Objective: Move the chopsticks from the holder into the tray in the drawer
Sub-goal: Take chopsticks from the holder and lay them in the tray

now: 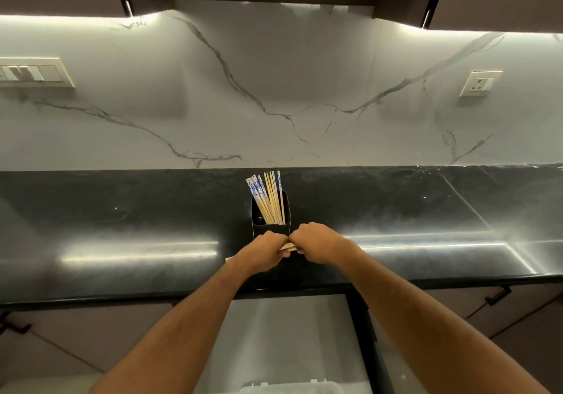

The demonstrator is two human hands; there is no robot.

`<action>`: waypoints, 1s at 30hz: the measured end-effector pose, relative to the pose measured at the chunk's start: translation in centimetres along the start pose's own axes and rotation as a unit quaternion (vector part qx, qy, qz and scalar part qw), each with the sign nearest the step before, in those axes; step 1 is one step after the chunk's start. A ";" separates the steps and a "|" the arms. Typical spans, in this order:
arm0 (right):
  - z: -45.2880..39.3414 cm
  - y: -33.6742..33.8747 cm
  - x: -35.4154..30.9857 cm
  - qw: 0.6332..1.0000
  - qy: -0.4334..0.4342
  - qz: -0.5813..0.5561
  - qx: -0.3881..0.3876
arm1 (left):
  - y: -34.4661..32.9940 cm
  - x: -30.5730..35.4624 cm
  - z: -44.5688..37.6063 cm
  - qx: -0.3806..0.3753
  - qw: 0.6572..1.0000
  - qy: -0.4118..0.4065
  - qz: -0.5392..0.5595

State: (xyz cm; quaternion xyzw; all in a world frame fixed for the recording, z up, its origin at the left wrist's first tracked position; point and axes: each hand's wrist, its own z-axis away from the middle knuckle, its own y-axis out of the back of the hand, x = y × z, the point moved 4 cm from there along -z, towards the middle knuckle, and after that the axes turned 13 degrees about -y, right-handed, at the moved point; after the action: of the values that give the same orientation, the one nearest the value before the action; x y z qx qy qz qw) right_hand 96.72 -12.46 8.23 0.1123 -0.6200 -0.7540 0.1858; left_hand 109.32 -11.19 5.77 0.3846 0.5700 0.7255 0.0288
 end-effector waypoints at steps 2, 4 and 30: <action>0.2 -1.2 0.2 1.000 -0.014 -0.012 -0.011 | -0.8 0.3 0.1 0.008 1.000 0.013 -0.020; 0.5 -2.4 0.4 0.999 -0.024 -0.020 -0.025 | -1.7 0.4 0.3 0.001 0.998 0.027 -0.059; 16.5 -25.6 -7.9 0.995 -0.048 -0.034 -0.078 | -24.9 -0.3 17.4 -0.084 0.986 0.005 -0.144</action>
State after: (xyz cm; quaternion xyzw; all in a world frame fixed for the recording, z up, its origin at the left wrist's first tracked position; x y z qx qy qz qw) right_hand 93.63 9.75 -13.86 0.0829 -0.5634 -0.8103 0.1382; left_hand 109.94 11.33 -14.60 0.2912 0.5570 0.7608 0.1621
